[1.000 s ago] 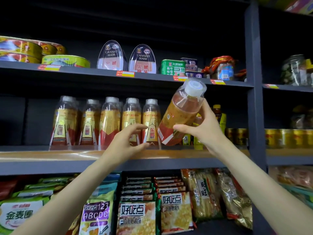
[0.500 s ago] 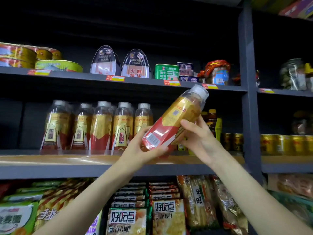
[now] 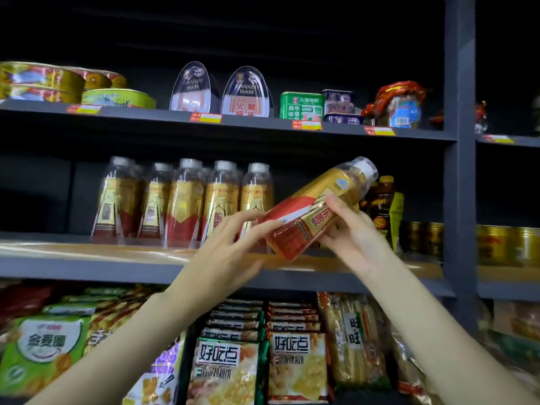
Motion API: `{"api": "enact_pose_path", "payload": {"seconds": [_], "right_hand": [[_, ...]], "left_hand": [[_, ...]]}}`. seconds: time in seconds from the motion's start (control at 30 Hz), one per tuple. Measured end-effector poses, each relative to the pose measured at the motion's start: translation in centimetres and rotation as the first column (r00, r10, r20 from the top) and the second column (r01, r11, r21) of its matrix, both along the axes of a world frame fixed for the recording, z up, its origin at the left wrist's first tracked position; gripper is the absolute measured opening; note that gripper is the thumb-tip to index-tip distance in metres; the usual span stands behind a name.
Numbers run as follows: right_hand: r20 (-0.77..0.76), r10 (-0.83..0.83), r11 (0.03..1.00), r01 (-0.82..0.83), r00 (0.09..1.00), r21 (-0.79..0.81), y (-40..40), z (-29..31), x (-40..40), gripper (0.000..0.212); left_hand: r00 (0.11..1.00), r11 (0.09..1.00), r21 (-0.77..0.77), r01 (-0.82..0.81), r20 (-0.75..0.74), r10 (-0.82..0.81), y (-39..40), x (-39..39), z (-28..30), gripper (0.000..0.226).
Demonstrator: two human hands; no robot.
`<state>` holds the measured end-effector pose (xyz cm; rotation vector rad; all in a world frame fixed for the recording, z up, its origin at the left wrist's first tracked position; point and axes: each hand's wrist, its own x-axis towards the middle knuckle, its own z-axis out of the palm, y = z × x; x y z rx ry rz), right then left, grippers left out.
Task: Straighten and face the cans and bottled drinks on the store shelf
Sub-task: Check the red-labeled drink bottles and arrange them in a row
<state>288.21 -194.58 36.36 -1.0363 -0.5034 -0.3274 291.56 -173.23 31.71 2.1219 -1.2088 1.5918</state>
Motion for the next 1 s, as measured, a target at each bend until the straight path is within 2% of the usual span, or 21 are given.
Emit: {"api": "enact_pose_path", "payload": {"seconds": [0.07,0.17,0.2,0.27,0.33,0.4,0.47,0.53,0.67,0.83,0.93,1.0], "right_hand": [[0.053,-0.003,1.000,0.004,0.999,-0.016,0.4,0.0,0.0,0.052],[0.175,-0.057,0.994,0.071,0.983,-0.079,2.0,0.2,0.1,0.069],[0.237,-0.110,0.982,0.143,0.965,-0.127,2.7,0.5,-0.1,0.074],[0.392,-0.241,0.897,0.358,0.888,-0.258,4.8,1.2,-0.5,0.069],[0.481,-0.258,0.833,0.445,0.838,-0.329,7.6,1.7,-0.8,0.062],[0.468,-0.159,0.878,0.341,0.869,-0.335,11.2,2.1,-0.2,0.066],[0.409,-0.098,0.910,0.248,0.907,-0.333,15.7,2.6,1.2,0.058],[0.367,-0.126,0.905,0.258,0.922,-0.339,20.5,3.4,2.9,0.052],[0.279,-0.228,0.867,0.324,0.933,-0.377,28.5,4.6,6.5,0.047],[0.290,-0.359,0.745,0.459,0.887,-0.483,33.1,5.1,9.8,0.046],[0.223,-0.409,0.739,0.464,0.885,-0.488,34.2,5.1,11.6,0.053],[0.169,-0.418,0.742,0.443,0.892,-0.503,34.6,4.8,12.5,0.049]], "left_hand": [[1.000,1.000,-0.018,-0.016,-0.009,0.015,0.7,0.1,0.2,0.049],[0.997,0.997,-0.003,-0.077,0.026,0.077,2.1,0.1,0.6,0.041],[0.995,0.995,-0.009,-0.101,0.025,0.101,3.0,0.3,0.6,0.040],[0.985,0.984,-0.053,-0.170,-0.018,0.169,5.5,0.8,0.2,0.041],[0.959,0.953,-0.117,-0.279,-0.076,0.272,9.1,1.8,-0.5,0.041],[0.913,0.903,-0.169,-0.395,-0.181,0.366,13.3,2.7,-1.0,0.045],[0.851,0.844,-0.169,-0.510,-0.240,0.466,17.7,3.3,-1.2,0.042],[0.807,0.804,-0.153,-0.574,-0.273,0.524,21.9,3.8,-1.1,0.040],[0.745,0.776,-0.156,-0.612,-0.443,0.498,27.9,4.9,-0.8,0.049],[0.759,0.811,-0.154,-0.564,-0.482,0.437,30.6,6.6,-0.3,0.058],[0.787,0.849,-0.145,-0.508,-0.480,0.388,30.6,7.2,0.1,0.070],[0.805,0.876,-0.149,-0.459,-0.486,0.339,30.3,7.4,0.3,0.066]]}}
